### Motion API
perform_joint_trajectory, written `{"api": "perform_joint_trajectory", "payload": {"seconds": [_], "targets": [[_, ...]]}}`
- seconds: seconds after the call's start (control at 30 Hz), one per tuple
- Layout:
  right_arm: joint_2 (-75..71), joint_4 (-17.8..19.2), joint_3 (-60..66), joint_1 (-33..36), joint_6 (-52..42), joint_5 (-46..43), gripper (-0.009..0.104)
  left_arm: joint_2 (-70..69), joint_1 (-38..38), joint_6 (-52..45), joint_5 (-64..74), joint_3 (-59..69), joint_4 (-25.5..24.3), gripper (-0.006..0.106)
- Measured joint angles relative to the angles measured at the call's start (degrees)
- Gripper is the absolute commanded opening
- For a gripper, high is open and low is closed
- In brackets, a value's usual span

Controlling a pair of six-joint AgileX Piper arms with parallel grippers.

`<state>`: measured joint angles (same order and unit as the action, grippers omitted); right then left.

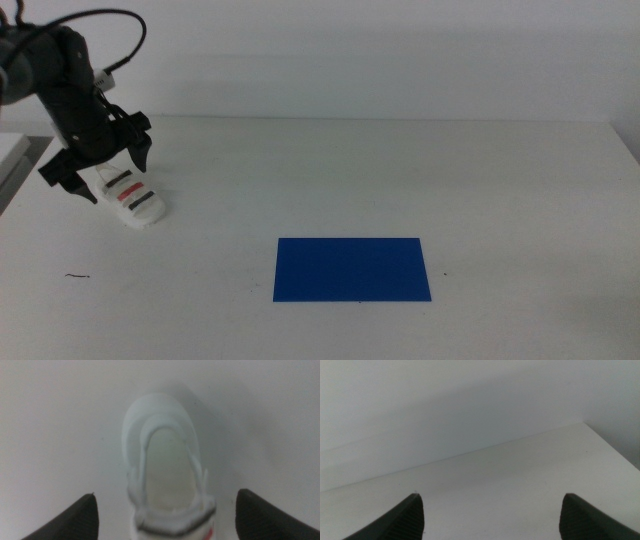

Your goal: Use one arm to grab the shoe from the table and place it on the mat.

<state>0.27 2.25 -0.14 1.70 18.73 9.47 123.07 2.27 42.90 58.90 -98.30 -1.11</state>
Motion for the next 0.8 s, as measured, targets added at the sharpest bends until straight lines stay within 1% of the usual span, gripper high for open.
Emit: {"api": "perform_joint_trajectory", "payload": {"seconds": [0.07,0.13,0.17,0.23,0.33,0.43,0.47,0.5,0.67,0.8], "targets": [[0.0,0.0,0.0,0.0,0.0,0.0,0.079,1.4,0.0,0.2,-0.5,-0.6,0.0,0.093],[0.0,0.0,0.0,0.0,0.0,0.0,0.079,2.2,0.0,0.4,-1.0,-0.7,0.0,0.089],[0.0,0.0,0.0,0.0,0.0,0.0,0.079,2.5,0.0,0.4,-1.1,-0.8,0.0,0.085],[0.0,0.0,0.0,0.0,0.0,0.0,0.079,2.7,0.0,0.5,-1.2,-0.9,0.0,0.072],[0.0,0.0,0.0,0.0,0.0,0.0,0.079,2.7,0.0,0.7,-0.2,-0.9,0.0,0.042],[0.0,0.0,0.0,0.0,0.0,0.0,0.079,2.1,0.0,0.8,2.1,-1.0,1.1,0.011],[0.0,0.0,0.0,0.0,0.0,0.0,0.079,1.5,-0.3,0.8,3.4,-1.0,1.6,0.003],[0.0,0.0,0.0,0.0,0.0,0.0,0.079,0.6,-0.6,0.8,4.6,-1.0,1.6,-0.002],[0.0,0.0,0.0,0.0,0.0,0.0,0.079,-6.4,-7.0,5.1,9.5,-1.1,-1.4,-0.002],[0.0,0.0,0.0,0.0,0.0,0.0,0.079,-9.3,-14.8,8.6,10.5,-1.2,-0.8,-0.002]]}}
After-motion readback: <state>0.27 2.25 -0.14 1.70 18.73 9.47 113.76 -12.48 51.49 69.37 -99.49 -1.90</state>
